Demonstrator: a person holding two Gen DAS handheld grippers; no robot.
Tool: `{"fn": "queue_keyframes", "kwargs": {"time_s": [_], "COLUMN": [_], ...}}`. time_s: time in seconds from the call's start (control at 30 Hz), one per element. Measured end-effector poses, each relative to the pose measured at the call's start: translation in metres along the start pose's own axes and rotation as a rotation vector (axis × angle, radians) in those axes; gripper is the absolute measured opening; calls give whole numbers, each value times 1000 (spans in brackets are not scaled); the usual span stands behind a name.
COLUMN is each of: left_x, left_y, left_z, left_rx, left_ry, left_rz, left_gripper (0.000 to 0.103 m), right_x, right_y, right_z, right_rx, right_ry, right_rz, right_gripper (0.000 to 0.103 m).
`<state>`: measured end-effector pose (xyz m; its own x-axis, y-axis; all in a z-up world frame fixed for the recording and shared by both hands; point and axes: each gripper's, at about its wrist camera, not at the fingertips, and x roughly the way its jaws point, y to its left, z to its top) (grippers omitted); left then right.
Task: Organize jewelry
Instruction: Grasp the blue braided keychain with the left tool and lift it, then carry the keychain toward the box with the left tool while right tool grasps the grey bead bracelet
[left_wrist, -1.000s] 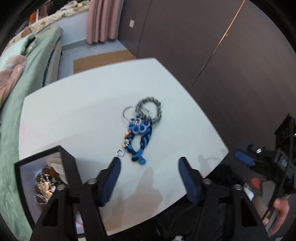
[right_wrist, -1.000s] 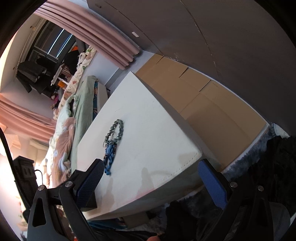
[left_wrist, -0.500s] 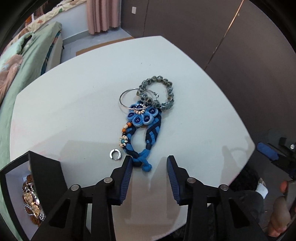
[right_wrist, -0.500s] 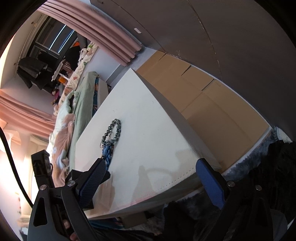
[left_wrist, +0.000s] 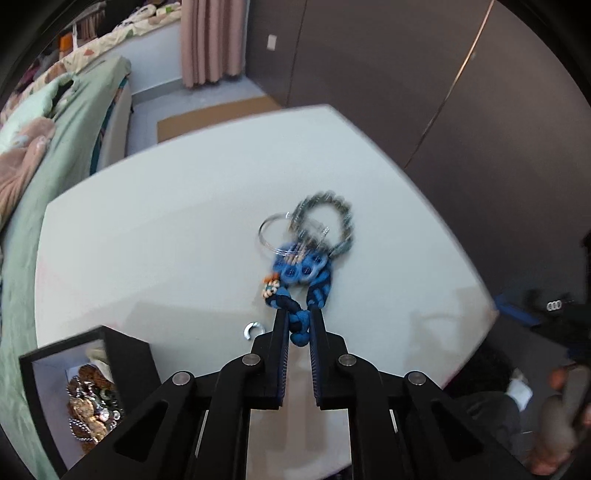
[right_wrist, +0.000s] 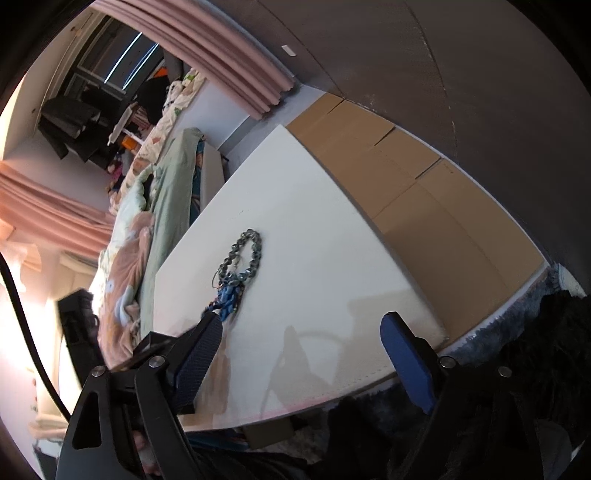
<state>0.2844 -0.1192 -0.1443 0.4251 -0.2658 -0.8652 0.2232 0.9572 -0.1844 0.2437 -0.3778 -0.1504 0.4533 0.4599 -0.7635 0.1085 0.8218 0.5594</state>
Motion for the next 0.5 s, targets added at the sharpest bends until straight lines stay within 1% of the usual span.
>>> {"fn": "queue_keyframes", "kwargs": {"time_s": [0.17,0.23,0.27,0.37,0.47,0.5], "left_x": [-34,-46,-52,-69,-77,-81], "left_y": [1,4,6,14,28,34], "left_z": [12,17,19,21,28,29], "left_rx": [1,-9,-13,-30,-57,-68], "left_ry": [-73,-99,-112,-147,-170,-177], "left_rz": [-44,-57,-62,-55,-50,-47], "left_gripper": [11,11,11,11,11,11], "right_x": [6,9,13,23,36,41], "right_y": [17,24,28,40,54,58], "right_z": [5,7,9,15,21,23], "right_rx": [-11,-19,-24,-38,-60,-64], "right_ry": [20,29,39,60,90,101], "right_rz": [21,24,28,35,32,35], "right_gripper": [88,84,83,81,72,68]}}
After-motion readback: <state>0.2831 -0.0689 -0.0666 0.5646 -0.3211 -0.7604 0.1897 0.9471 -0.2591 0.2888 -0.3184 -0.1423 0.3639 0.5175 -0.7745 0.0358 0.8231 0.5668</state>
